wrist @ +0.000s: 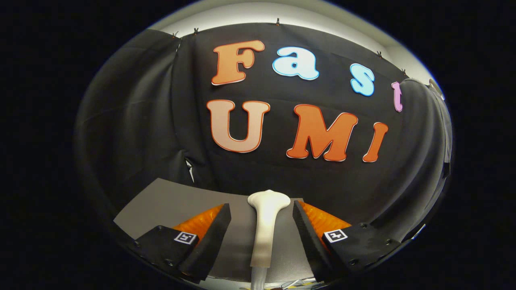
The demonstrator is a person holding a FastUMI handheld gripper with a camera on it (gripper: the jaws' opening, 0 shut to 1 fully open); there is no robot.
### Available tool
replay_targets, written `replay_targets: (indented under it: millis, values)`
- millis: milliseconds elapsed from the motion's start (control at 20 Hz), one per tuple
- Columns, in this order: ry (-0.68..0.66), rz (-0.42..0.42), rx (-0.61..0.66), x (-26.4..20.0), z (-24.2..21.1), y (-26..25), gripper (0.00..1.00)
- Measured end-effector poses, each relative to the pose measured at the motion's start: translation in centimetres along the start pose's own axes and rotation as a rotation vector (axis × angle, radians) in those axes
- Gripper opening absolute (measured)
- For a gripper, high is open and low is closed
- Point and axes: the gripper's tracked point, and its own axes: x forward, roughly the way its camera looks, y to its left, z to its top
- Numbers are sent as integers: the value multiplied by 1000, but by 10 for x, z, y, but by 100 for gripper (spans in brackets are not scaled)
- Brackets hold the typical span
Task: Iron the clothes twice with a garment steamer, once on the left side and once on the right side.
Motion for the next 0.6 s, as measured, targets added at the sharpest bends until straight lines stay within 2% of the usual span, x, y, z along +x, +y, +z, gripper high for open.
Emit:
replay_targets:
  millis: [250,600]
  values:
    - [160,-9,30,45,-29,-7,98]
    - [321,-24,36,81,-59,-14,99]
